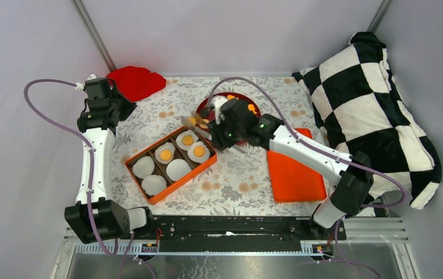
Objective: Pack the cookies
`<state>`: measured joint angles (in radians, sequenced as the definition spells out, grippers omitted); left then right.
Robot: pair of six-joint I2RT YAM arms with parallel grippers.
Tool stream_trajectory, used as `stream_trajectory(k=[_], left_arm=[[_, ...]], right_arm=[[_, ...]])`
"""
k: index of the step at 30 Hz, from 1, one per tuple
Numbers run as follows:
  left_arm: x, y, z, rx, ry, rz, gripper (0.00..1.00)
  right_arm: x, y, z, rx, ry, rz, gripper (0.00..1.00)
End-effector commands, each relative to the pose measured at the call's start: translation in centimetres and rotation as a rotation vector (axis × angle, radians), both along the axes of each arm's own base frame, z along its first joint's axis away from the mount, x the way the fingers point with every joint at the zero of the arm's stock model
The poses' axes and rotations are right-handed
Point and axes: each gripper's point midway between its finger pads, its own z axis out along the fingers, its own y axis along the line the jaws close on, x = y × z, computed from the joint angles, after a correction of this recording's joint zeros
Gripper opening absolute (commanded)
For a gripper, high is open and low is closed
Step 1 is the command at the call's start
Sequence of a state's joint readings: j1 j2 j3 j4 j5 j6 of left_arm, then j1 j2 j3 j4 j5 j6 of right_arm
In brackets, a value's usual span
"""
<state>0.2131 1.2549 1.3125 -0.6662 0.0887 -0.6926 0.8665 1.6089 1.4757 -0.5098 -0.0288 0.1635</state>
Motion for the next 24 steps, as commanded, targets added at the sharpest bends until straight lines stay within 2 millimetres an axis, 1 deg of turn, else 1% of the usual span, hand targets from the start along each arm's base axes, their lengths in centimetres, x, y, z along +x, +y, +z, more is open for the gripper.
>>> stream_trajectory(k=[1,3,6,8,11,13,16,19,22,24], left_arm=[[-0.1,0.2,0.9,0.025,-0.011,-0.007,0.0],[-0.3,0.2,0.8,0.027,-0.008,-0.008,0.0],[-0.5,0.3,0.7,0.032,-0.004,-0.005,0.0],[-0.7,0.3,0.8,0.036,-0.005,-0.005,0.0],[-0.8,0.4,0.8,0.042,-0.004,-0.003,0.0],[-0.8,0.3,0.8,0.042,-0.004,-0.004,0.0],[-0.9,0.4,0.7,0.043,-0.001,0.001,0.03],[-0.9,0.5,0.9,0.053,-0.005,0.0,0.04],[-0.9,0.6,1.0,0.066,-0.006,0.0,0.04],[-1.0,0.7,1.1,0.072,-0.007,0.001,0.05]], right_arm=[[-6.6,3.8,0.2,0.025,0.048,0.206,0.0],[-8.8,5.1,-0.7,0.009,0.078,0.268,0.0],[-10.7,6.3,-2.5,-0.038,0.106,0.322,0.01],[-11.3,6.4,-3.1,-0.062,0.114,0.336,0.01],[-11.5,6.2,-4.2,-0.087,0.126,0.34,0.02],[-11.5,6.0,-5.2,-0.107,0.135,0.339,0.05],[-11.3,6.3,-6.3,-0.121,0.142,0.333,0.21],[-11.0,6.8,-7.0,-0.127,0.143,0.331,0.35],[-10.7,7.1,-7.5,-0.14,0.144,0.329,0.43],[-10.4,7.1,-7.7,-0.152,0.135,0.32,0.46]])
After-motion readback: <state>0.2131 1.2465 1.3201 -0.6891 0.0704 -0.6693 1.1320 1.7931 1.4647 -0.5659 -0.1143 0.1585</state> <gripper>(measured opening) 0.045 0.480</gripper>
